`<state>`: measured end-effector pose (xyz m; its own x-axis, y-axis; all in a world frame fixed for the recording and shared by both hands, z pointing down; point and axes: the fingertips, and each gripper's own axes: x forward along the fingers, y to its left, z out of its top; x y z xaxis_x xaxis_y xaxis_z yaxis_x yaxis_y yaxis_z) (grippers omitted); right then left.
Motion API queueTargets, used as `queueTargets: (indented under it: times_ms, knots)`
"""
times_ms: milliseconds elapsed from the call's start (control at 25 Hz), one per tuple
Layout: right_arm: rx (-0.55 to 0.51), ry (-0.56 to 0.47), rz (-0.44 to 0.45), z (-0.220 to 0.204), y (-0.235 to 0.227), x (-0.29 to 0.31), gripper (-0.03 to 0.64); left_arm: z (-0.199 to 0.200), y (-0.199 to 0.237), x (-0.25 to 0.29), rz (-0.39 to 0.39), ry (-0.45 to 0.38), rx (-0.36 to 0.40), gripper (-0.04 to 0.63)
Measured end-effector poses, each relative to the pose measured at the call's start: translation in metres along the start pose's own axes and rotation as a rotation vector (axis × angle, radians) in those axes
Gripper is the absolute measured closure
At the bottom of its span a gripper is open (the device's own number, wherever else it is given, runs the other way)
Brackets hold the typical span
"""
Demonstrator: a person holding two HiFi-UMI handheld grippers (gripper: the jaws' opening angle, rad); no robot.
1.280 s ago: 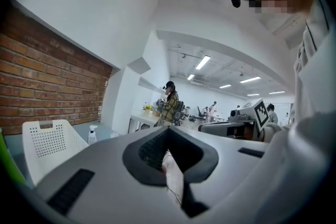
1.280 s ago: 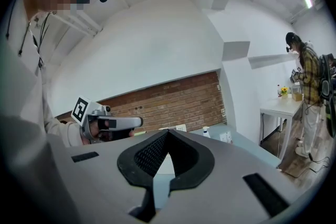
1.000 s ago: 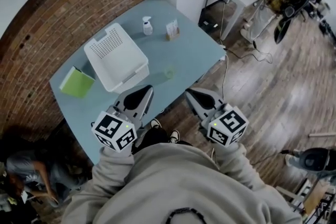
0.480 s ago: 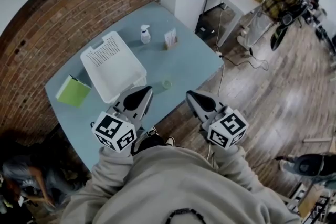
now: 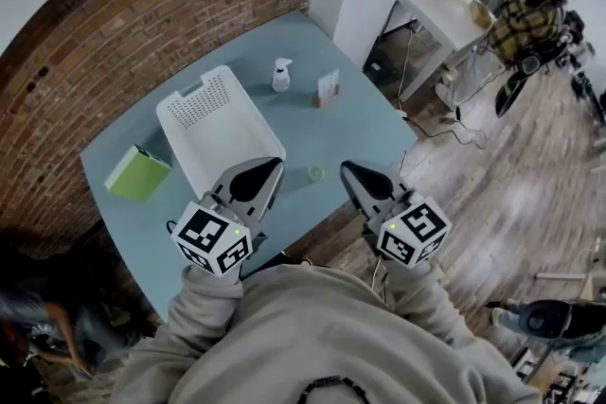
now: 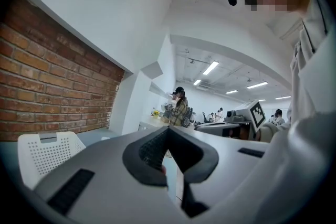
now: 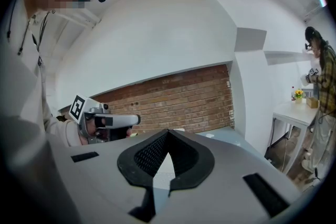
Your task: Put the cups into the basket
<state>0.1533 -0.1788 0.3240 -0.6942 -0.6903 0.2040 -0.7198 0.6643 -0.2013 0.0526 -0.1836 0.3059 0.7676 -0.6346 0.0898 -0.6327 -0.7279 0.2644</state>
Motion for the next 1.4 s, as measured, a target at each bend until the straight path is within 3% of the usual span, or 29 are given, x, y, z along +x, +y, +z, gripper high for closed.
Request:
queueTargets:
  times_ms: [480, 1080, 1400]
  knots:
    - [0.000, 0.034, 0.029, 0.017, -0.031, 0.064, 0.606, -0.002, 0.058, 0.016, 0.031, 0.002, -0.045, 0.600]
    - [0.001, 0.001, 0.069, 0.029, -0.054, 0.071, 0.606, 0.020, 0.061, 0.047, 0.064, -0.041, -0.003, 0.600]
    - [0.017, 0.023, 0.059, 0.019, -0.064, 0.070, 0.606, 0.004, 0.058, 0.064, 0.043, 0.005, -0.033, 0.600]
